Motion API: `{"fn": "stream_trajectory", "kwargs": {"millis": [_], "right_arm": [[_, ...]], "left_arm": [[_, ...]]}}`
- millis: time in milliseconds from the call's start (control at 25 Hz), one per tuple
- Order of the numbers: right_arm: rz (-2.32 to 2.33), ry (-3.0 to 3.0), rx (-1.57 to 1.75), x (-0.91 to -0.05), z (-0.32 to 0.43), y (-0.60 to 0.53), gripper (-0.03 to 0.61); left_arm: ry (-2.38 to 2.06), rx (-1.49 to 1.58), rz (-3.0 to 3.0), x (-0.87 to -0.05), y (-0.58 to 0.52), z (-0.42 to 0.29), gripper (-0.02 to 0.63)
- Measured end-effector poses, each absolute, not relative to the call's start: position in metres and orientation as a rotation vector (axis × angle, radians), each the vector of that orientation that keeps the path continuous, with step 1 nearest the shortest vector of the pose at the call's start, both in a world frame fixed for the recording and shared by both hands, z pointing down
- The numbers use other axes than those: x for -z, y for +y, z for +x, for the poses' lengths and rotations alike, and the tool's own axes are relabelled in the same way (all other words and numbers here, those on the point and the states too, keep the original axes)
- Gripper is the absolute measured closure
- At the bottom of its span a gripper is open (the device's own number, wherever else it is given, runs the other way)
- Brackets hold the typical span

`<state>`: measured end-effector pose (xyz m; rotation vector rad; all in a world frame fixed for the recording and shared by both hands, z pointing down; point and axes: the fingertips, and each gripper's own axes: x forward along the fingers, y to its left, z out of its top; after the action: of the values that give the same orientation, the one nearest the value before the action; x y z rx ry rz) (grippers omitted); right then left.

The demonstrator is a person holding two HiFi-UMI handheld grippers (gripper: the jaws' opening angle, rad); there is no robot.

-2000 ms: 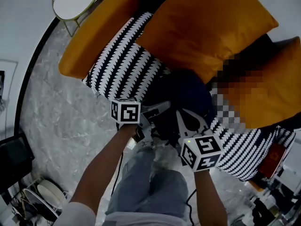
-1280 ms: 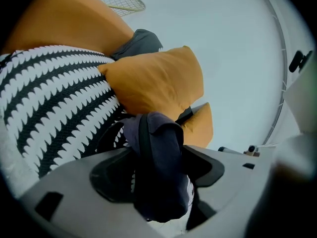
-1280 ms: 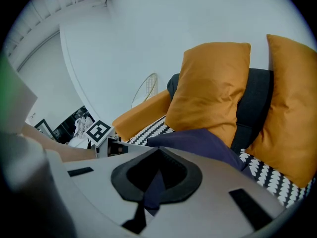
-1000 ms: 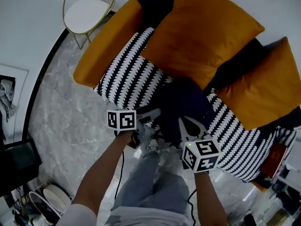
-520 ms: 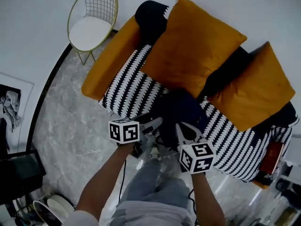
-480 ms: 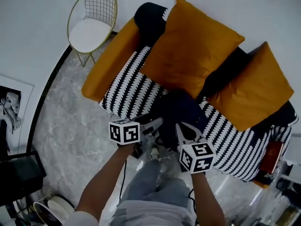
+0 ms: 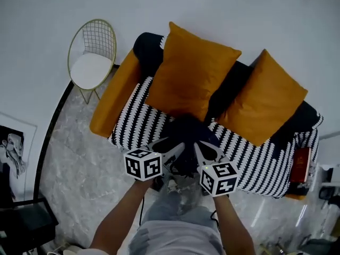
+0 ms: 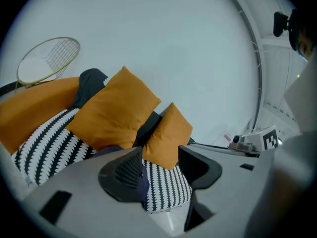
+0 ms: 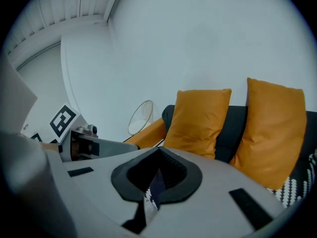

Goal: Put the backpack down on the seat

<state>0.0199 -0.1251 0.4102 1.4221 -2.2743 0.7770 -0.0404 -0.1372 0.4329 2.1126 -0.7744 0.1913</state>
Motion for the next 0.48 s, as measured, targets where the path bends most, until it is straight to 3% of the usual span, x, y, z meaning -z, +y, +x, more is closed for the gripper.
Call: {"fn": "stream_trajectory", "kwargs": {"millis": [320,480], "right_arm": [[1.542,-2.265,-0.72,-0.364,0.057,-0.112,0.577],[1.598,-2.268,-0.705,-0.343,0.068,-0.106,0.577]], "left_arm": [[-0.76,-0.298,2.261,-0.386,-0.12,0.005,0.421],[-0.804,-0.317,2.301,-0.364,-0.117,0.017,0.501]]}}
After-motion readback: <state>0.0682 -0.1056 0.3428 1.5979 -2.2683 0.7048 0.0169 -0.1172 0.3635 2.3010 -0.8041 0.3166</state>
